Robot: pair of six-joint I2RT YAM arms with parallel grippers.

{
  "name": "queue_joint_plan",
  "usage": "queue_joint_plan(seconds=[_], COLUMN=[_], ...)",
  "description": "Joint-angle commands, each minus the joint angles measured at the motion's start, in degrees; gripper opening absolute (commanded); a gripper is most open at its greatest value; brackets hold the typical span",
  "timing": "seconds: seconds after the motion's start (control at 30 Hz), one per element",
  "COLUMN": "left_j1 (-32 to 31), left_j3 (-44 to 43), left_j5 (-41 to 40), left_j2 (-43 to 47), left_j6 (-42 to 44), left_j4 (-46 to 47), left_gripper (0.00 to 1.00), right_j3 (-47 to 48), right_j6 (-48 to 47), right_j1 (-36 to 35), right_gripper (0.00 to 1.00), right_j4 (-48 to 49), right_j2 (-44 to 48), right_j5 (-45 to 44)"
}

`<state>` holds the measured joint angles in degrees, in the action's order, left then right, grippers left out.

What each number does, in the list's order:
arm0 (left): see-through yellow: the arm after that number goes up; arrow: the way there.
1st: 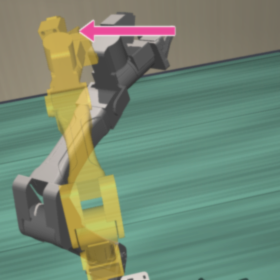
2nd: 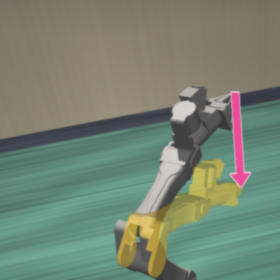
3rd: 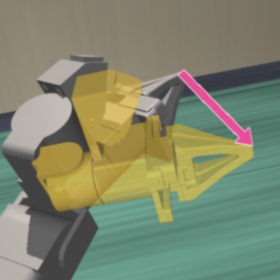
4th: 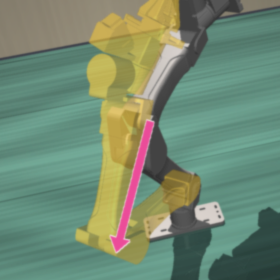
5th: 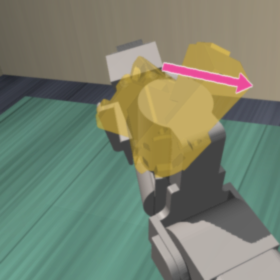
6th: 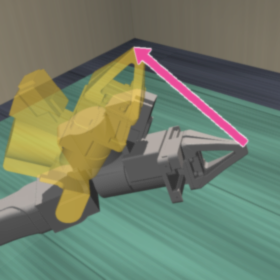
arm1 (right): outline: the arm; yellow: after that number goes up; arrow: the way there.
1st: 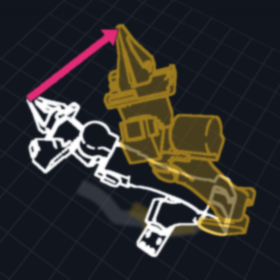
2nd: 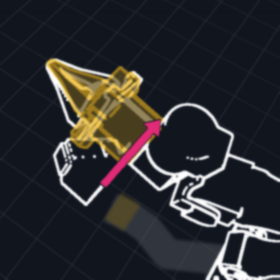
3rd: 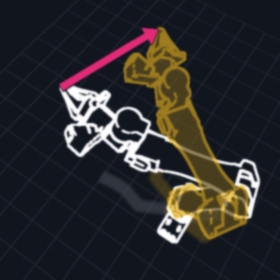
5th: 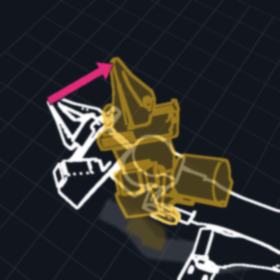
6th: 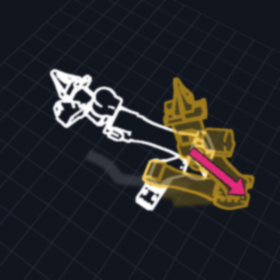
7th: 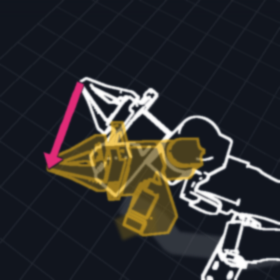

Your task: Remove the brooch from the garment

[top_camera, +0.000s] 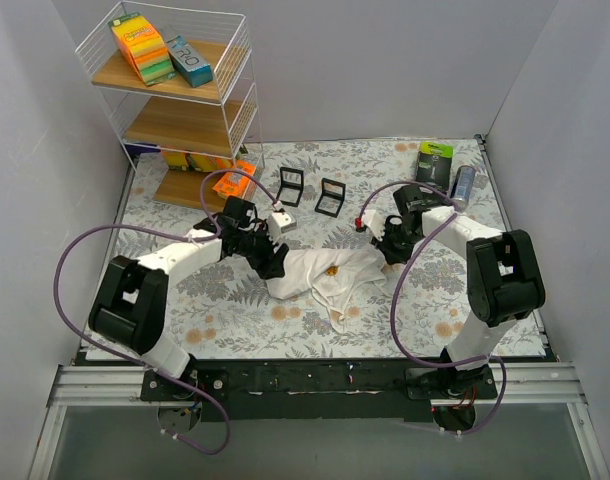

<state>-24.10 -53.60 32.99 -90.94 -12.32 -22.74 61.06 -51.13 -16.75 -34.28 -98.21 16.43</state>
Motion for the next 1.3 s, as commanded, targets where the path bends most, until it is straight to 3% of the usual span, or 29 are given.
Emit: queue_joint_plan(seconds=[0.0,0.3,0.53,0.7,0.87,1.03,1.27], left_j1=[-3.22,-8.94,-10.53,-10.53,-9.75,-4.21,1.42], left_j3=[2.78,9.04,11.50,11.59,8.96,-2.70,-14.93], left_j5=[3.49,-3.28,-8.47,-10.31,-12.16,-11.28,-11.46], left_j2=[9.79,9.03,7.27,7.96,12.53,20.25,23.78], left_j6=[5.10,15.82,16.45,14.69,8.82,2.57,-0.69], left_j4=[-0.37,-0.99,4.37,5.87,5.08,0.26,-10.73], left_gripper=[0.55,0.42,0.33,0.00,0.00,0.00,0.00], right_j3=[3.36,4.51,4.95,4.42,5.21,9.33,14.17], right_j6=[1.83,2.44,2.97,3.06,2.62,0.95,0.07], right_j1=[-0.03,-0.03,-0.03,-0.12,-0.03,0.84,1.55], right_gripper=[0.01,0.01,0.01,0.01,0.01,0.01,0.01], right_j4=[-0.69,-1.84,-1.40,-0.96,-0.96,-1.58,-1.05], right_j2=[3.11,3.12,3.56,4.52,6.28,12.69,20.95], right_j5=[1.77,1.94,1.77,1.42,-0.16,-1.22,-2.10])
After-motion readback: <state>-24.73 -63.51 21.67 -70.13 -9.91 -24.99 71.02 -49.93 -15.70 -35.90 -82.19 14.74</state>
